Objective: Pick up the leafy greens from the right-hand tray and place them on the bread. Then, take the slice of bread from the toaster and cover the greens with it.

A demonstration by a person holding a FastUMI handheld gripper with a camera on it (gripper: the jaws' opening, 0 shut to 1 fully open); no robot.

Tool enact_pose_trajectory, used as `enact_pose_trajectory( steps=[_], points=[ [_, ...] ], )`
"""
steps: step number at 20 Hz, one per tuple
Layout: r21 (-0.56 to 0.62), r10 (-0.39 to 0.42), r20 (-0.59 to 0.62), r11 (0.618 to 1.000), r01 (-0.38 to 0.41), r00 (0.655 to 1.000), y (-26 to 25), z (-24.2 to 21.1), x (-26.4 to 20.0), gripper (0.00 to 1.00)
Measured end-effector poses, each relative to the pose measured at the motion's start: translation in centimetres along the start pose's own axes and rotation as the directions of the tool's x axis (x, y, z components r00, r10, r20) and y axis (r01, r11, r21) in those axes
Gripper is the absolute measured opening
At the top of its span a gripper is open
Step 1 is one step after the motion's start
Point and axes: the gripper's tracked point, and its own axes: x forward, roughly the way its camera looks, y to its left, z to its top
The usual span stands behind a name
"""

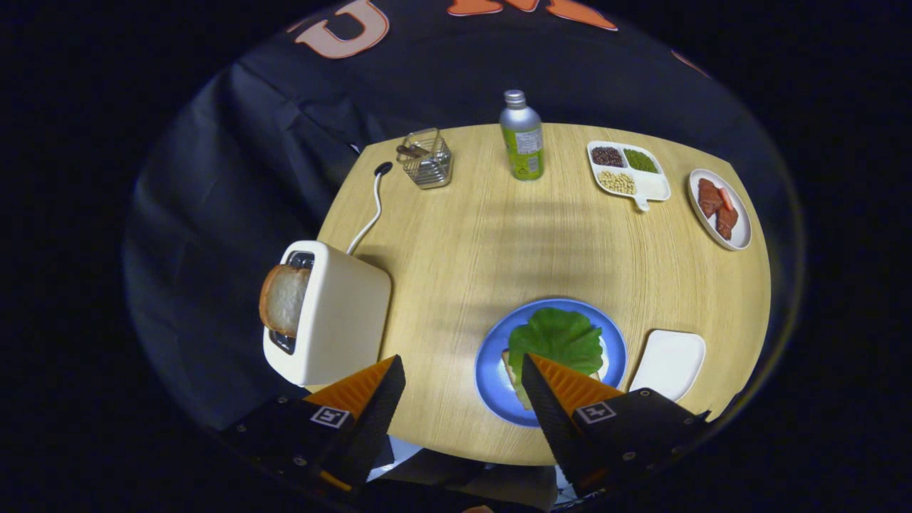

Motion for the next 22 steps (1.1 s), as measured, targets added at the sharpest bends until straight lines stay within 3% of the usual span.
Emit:
enact_pose_trajectory(
  steps=[14, 22],
  points=[
    [-0.079, 0.082, -0.004, 0.993, -0.083, 0.997, 15.8, 2.9, -0.1, 0.99],
    [-0.122, 0.070, -0.067, 0.990, -0.078, 0.995, 20.7, 3.6, 3.2, 0.98]
  ],
)
